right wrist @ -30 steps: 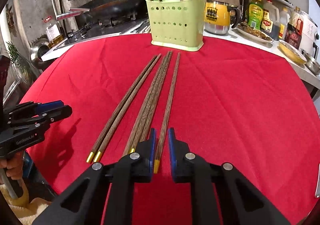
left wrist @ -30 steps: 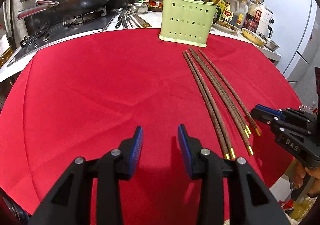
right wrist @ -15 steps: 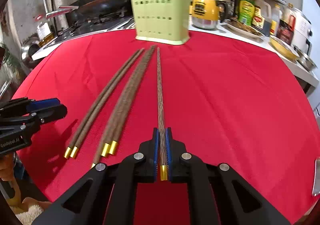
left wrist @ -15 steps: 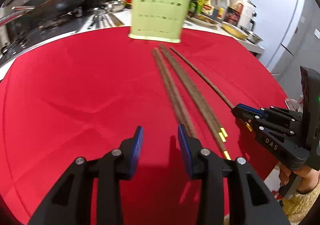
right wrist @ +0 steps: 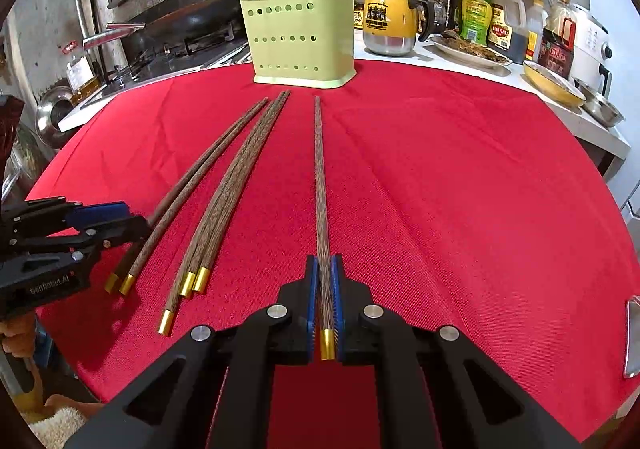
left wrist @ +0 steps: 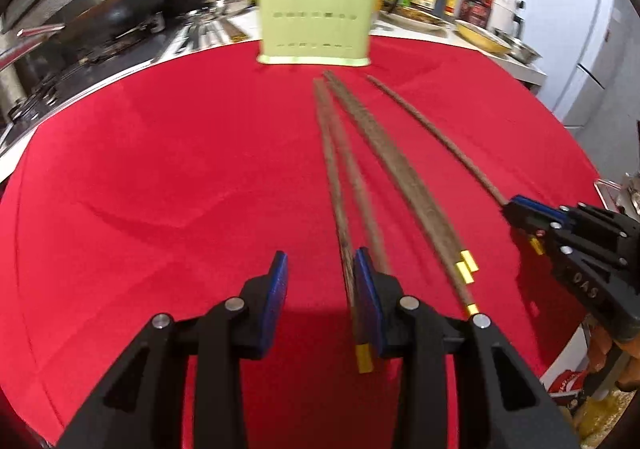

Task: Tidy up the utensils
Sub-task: 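Close the left tool on a chopstick while the right tool grasps another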

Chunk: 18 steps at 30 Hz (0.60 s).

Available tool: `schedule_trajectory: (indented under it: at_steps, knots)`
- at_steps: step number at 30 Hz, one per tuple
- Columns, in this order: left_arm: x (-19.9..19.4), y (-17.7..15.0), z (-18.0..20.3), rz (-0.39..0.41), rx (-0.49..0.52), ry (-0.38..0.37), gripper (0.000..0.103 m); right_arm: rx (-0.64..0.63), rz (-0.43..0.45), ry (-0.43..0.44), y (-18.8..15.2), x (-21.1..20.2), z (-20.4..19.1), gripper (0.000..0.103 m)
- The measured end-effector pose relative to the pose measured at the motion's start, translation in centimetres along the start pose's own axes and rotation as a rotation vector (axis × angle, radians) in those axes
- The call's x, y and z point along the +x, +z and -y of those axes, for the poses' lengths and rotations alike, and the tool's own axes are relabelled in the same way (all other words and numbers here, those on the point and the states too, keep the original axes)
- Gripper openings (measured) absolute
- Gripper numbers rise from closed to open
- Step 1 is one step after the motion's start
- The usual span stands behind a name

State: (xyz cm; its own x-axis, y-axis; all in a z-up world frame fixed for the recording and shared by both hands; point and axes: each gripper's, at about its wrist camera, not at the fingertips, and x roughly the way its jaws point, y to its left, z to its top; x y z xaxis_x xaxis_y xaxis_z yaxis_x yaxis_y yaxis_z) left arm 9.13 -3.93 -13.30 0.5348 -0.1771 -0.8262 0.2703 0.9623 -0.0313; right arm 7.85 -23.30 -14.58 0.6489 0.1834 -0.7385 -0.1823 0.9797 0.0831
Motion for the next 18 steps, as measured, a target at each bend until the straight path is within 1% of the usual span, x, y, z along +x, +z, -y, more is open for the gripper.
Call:
schedule_trajectory:
  at_steps: [1, 4, 7, 8, 10, 12, 16, 18]
  knots:
    - [-0.2, -0.2, -0.6, 0.003, -0.013, -0.005, 0.030, -0.001, 0.000, -0.001, 0.0, 0.0, -0.1, 0.009]
    - [-0.6, -0.5, -1.6, 0.005, -0.045, -0.045, 0.030, 0.001, -0.001, 0.001, 0.0, 0.0, 0.0, 0.009]
    - [-0.7, -1.0, -1.6, 0.005, -0.036, -0.073, 0.030, 0.006, -0.002, 0.006, -0.2, -0.1, 0.0, 0.010]
    - [-0.7, -1.2, -1.4, 0.007, -0.022, -0.072, 0.030, 0.006, -0.002, 0.008, -0.2, -0.2, 0.0, 0.011]
    - [-0.8, -1.4, -0.8, 0.014, 0.011, -0.067, 0.030, 0.007, 0.004, 0.025, -0.4, -0.3, 0.0, 0.019]
    - [-0.8, -1.6, -0.6, 0.023, 0.027, -0.059, 0.030, -0.002, 0.017, 0.034, -0.8, -0.6, -0.1, 0.026]
    - [-0.9, -1.9, -0.6, 0.036, 0.042, -0.054, 0.030, -0.031, 0.038, 0.010, -1.4, -0.9, -0.5, 0.026]
    - [-1.1, -2.2, -0.5, 0.040, 0.054, -0.046, 0.030, -0.048, 0.048, -0.004, -1.8, -1.1, -0.6, 0.025]
